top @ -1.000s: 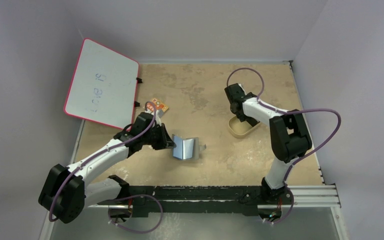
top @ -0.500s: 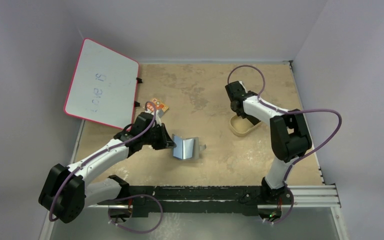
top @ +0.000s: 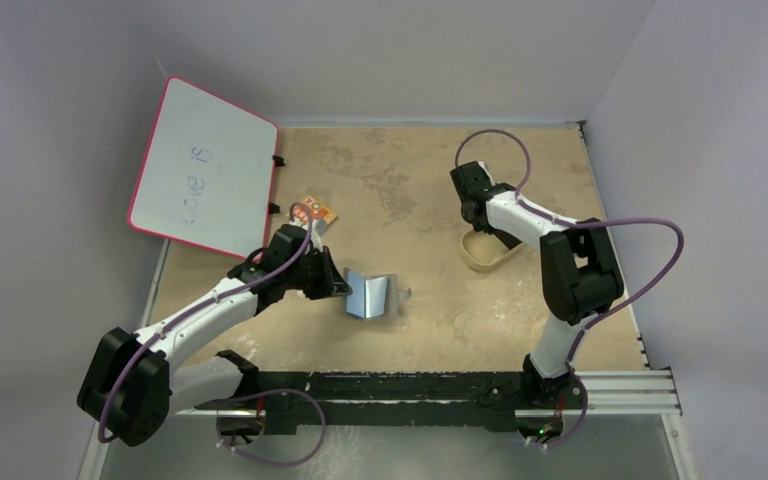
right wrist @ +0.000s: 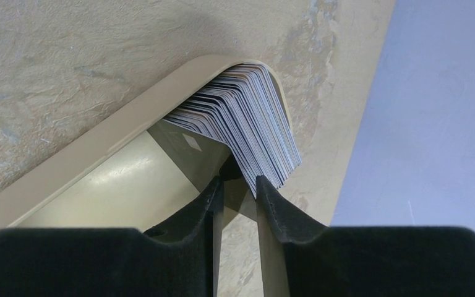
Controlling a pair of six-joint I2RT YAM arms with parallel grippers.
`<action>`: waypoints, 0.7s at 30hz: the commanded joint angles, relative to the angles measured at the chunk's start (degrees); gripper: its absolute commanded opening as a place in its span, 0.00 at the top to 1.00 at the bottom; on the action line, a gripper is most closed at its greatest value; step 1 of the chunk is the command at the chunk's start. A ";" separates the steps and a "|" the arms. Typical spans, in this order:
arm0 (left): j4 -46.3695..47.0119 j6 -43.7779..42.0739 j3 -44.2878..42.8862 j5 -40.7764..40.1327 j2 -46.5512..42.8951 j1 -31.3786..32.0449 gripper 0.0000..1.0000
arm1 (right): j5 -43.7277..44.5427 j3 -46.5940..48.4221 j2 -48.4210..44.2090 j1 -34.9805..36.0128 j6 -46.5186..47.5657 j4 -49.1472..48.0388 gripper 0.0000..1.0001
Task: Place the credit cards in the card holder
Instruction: Pick up the credit card from the storage box.
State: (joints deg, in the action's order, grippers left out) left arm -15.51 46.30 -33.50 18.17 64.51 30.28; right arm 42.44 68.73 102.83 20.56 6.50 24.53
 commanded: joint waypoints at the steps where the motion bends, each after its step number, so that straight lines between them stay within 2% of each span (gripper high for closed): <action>1: 2.27 -0.51 -0.39 -0.07 -0.86 -0.05 1.00 | 0.19 3.65 -0.96 -0.35 -1.98 1.50 0.76; 6: 1.71 -0.63 -0.59 -0.67 -1.45 -0.05 1.00 | -2.74 4.64 -2.13 -0.33 -3.24 3.07 0.90; 11: 1.66 -0.60 -0.58 -0.97 -1.12 -0.05 1.00 | -11.34 6.13 -4.61 0.43 -6.24 6.58 0.99; 21: 3.71 1.02 -0.63 -2.37 -0.08 -0.05 1.00 | -27.23 6.15 -13.84 1.37 -12.20 6.77 1.00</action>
State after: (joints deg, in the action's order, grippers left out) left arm -15.51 46.39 -33.50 16.82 64.49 30.28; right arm 22.59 72.53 94.06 21.43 -1.39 31.20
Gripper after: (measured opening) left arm 0.031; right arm 0.005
